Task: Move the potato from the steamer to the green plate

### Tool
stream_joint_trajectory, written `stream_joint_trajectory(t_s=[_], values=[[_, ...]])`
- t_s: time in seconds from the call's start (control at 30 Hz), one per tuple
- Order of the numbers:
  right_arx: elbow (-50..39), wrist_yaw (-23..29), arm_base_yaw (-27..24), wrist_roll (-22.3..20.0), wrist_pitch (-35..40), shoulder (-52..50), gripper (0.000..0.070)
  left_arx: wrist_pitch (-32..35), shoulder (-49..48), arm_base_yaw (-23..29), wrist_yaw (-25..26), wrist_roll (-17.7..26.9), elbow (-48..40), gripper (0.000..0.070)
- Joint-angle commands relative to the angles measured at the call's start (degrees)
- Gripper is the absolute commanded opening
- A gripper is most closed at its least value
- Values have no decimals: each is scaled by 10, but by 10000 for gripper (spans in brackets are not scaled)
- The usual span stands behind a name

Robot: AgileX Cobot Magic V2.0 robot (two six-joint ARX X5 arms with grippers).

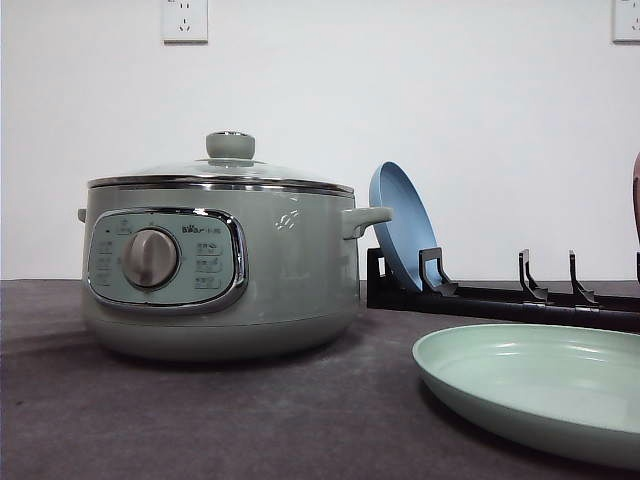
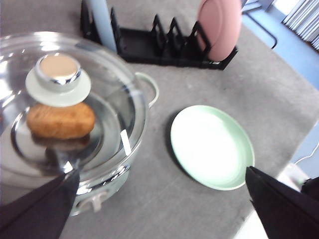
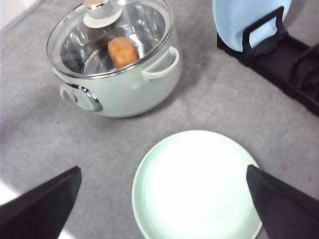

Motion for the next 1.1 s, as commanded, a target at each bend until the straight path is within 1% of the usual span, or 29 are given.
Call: stream_joint_trajectory(t_s=[0.0, 0.13, 0.3, 0.43, 0.53, 0.77, 0.9, 1.07], values=[[4, -2, 2, 20, 6, -6, 700, -12, 17, -3, -18, -3, 26, 700], [4, -2, 2, 28, 10, -20, 700, -56, 70, -3, -73, 9, 74, 700], [4, -7, 2, 30, 10, -24, 700, -100, 157, -4, -111, 16, 160, 700], [4, -13, 2, 32, 12, -24, 700, -137, 237, -11, -157, 28, 244, 700], [4, -13, 2, 33, 28, -24, 700, -146, 293, -15, -181, 41, 297, 700], [4, -12, 2, 39, 42, -24, 700, -136, 401, -24, -192, 64, 378, 700], [4, -12, 2, 39, 40, -24, 700, -117, 443, -31, -205, 83, 397, 700], [4, -12, 2, 40, 40, -24, 700, -101, 477, -37, -205, 85, 399, 700]])
